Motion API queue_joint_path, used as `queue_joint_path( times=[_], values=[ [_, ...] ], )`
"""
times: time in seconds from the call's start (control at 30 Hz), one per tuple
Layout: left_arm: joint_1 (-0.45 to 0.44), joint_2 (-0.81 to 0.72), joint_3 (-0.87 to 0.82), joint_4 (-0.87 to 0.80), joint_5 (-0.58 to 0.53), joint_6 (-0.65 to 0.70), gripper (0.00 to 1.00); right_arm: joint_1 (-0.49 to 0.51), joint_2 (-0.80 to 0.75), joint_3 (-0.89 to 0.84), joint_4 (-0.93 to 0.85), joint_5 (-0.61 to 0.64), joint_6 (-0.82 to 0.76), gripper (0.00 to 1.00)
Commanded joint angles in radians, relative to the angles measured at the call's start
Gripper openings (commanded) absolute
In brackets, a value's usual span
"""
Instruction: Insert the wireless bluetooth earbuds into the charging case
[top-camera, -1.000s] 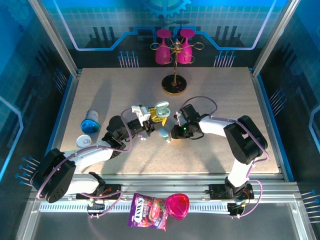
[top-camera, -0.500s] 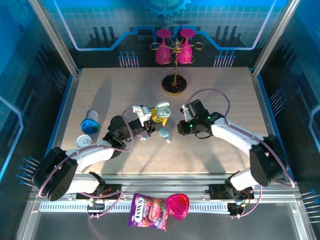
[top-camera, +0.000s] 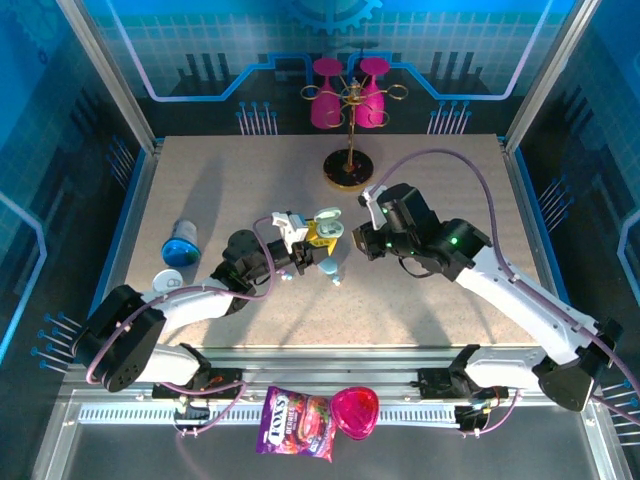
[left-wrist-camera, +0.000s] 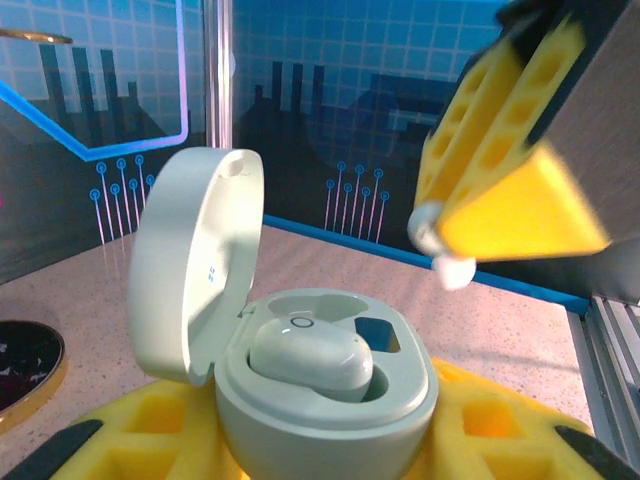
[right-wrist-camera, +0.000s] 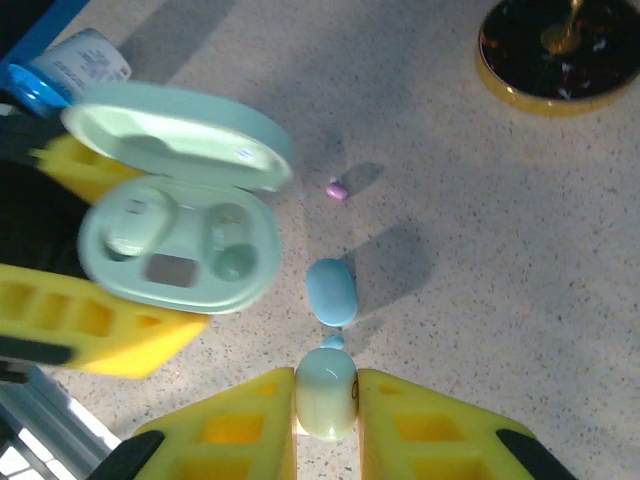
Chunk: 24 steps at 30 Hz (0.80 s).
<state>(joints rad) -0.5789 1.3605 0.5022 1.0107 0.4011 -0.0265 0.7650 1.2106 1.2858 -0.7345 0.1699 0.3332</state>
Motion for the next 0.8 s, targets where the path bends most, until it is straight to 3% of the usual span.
queue_joint_path(
  times=[0.0,0.3,0.77],
  values=[
    [0.003,-0.009,0.032,-0.03,0.034,0.0,0.13,0.033,0.027,0.07,-0.06,0.061,-0.049,0.19],
    [0.003,-0.022,0.06,-0.101,0.131,-0.01,0.13,0.054,0.109,0.153,-0.064,0.062,-0.111,0.19],
    [0.003,-0.019,0.079,-0.093,0.145,-0.037,0.13,0.053,0.134,0.119,-0.082,0.04,-0.124,0.19]
  ],
)
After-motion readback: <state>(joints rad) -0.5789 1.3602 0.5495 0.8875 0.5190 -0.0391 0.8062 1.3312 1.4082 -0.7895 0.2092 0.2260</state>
